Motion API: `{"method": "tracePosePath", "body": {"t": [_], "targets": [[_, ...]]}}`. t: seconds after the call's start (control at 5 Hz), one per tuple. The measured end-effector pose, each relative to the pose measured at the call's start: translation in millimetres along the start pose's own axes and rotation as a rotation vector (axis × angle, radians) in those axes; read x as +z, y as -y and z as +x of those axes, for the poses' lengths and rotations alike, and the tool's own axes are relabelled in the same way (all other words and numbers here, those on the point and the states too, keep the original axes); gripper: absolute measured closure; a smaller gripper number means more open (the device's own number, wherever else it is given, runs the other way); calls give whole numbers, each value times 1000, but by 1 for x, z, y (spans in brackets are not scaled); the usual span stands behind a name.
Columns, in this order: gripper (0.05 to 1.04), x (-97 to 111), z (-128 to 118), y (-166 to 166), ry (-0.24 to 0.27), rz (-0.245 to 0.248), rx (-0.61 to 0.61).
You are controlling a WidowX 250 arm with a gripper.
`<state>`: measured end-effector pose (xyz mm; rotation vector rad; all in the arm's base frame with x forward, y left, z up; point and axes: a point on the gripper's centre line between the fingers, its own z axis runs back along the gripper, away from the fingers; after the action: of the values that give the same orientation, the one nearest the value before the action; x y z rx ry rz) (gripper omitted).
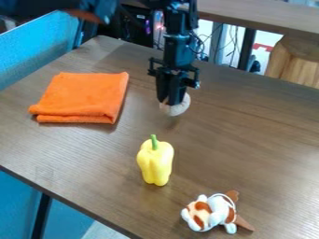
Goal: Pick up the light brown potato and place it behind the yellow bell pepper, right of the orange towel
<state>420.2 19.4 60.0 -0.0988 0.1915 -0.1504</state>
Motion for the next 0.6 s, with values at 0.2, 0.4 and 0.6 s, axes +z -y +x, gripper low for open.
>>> {"method": "tracePosePath", "body": {"t": [0.2, 0.4, 0.6], "targets": [[741, -15, 11, -1, -39, 23, 10], [672, -18, 11, 0, -47, 55, 17], [369, -20, 3, 1, -81, 55, 37]]}}
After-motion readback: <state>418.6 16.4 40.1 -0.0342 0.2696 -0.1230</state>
